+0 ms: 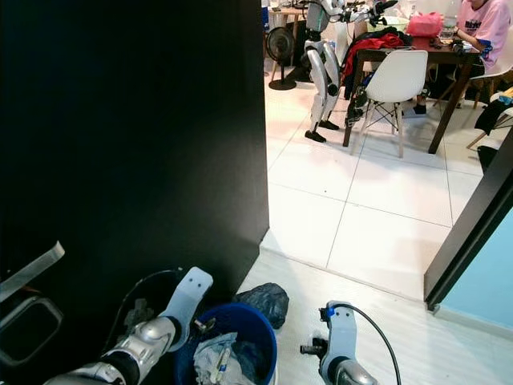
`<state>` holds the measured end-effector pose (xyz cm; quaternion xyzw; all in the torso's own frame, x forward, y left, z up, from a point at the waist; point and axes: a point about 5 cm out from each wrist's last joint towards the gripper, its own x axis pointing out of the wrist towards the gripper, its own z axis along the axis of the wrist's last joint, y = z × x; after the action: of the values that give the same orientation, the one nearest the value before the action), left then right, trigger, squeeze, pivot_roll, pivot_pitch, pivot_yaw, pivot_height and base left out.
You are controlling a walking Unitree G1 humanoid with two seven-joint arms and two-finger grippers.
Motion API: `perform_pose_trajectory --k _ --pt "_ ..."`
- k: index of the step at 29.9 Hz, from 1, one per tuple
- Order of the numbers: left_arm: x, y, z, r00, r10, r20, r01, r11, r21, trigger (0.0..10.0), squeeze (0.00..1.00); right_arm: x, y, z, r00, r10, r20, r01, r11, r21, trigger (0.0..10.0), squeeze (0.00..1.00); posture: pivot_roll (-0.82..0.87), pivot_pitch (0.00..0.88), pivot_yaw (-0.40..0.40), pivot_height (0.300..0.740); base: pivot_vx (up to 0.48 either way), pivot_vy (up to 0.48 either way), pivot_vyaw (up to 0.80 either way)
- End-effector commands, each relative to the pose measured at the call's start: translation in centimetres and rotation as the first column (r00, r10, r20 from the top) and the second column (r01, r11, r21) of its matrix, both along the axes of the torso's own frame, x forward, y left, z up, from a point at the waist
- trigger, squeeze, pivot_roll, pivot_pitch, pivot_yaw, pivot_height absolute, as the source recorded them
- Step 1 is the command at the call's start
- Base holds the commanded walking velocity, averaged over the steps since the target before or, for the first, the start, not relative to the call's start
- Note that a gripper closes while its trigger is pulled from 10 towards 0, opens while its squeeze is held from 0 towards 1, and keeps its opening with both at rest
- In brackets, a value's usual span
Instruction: Clean up the room
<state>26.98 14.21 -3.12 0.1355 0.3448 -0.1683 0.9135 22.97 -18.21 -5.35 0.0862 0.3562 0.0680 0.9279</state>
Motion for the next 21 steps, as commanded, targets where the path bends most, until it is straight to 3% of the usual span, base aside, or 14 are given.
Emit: perform_pose_trajectory --k 1,2,4,5,6,7,9,11,21 --pt "-1.5 1.4 -1.2 0.996 0.057 -0.063 -0.056 0.998 0.017 10.0 0.0 0.7 0.7 0.4 0.998 0.055 0.03 -0.055 0.998 0.002 10.0 0.0 0.02 0.025 0.019 0.74 0.0 0.0 0.79" --pt "-1.5 1.4 -1.2 0.996 0.057 -0.063 -0.056 0.998 0.017 10.0 0.0 0.7 0.7 0.4 0.998 0.055 0.03 -0.055 0.998 0.002 10.0 0.0 0.02 0.025 0.019 0.74 0.0 0.0 0.79" --pt "-3.7 2.4 -2.7 0.981 0.13 -0.142 -0.129 0.992 0.012 10.0 0.0 1.4 1.4 0.9 0.991 0.122 0.047 -0.121 0.993 -0.008 10.0 0.0 0.03 0.017 0.013 0.74 0.0 0.0 0.79" --pt "-3.7 2.4 -2.7 0.981 0.13 -0.142 -0.129 0.992 0.012 10.0 0.0 1.4 1.4 0.9 0.991 0.122 0.047 -0.121 0.993 -0.008 10.0 0.0 0.03 0.017 0.013 0.74 0.0 0.0 0.79" --pt "-5.3 2.9 -3.7 0.965 0.176 -0.196 -0.179 0.984 0.004 10.0 0.0 1.8 1.9 1.2 0.985 0.163 0.05 -0.162 0.987 -0.02 10.0 0.0 0.03 0.013 0.011 0.74 0.0 0.0 0.79" --pt "-5.3 2.9 -3.7 0.965 0.176 -0.196 -0.179 0.984 0.004 10.0 0.0 1.8 1.9 1.2 0.985 0.163 0.05 -0.162 0.987 -0.02 10.0 0.0 0.03 0.013 0.011 0.74 0.0 0.0 0.79" --pt "-8.2 3.5 -5.2 0.927 0.24 -0.289 -0.253 0.967 -0.01 10.0 0.0 2.7 2.8 1.8 0.97 0.239 0.051 -0.236 0.97 -0.052 10.0 0.0 0.04 0.001 0.006 0.74 0.0 0.0 0.79" --pt "-9.5 3.7 -5.8 0.911 0.255 -0.323 -0.274 0.961 -0.016 10.0 0.0 3.3 3.3 2.1 0.962 0.269 0.047 -0.265 0.961 -0.079 10.0 0.0 0.05 0.0 0.002 0.74 0.0 0.0 0.79" --pt "-9.7 4.1 -5.8 0.913 0.24 -0.33 -0.255 0.967 -0.002 10.0 0.0 4.6 4.3 2.9 0.956 0.292 0.04 -0.284 0.948 -0.143 10.0 0.0 0.08 0.003 0.005 0.74 0.0 0.0 0.79"
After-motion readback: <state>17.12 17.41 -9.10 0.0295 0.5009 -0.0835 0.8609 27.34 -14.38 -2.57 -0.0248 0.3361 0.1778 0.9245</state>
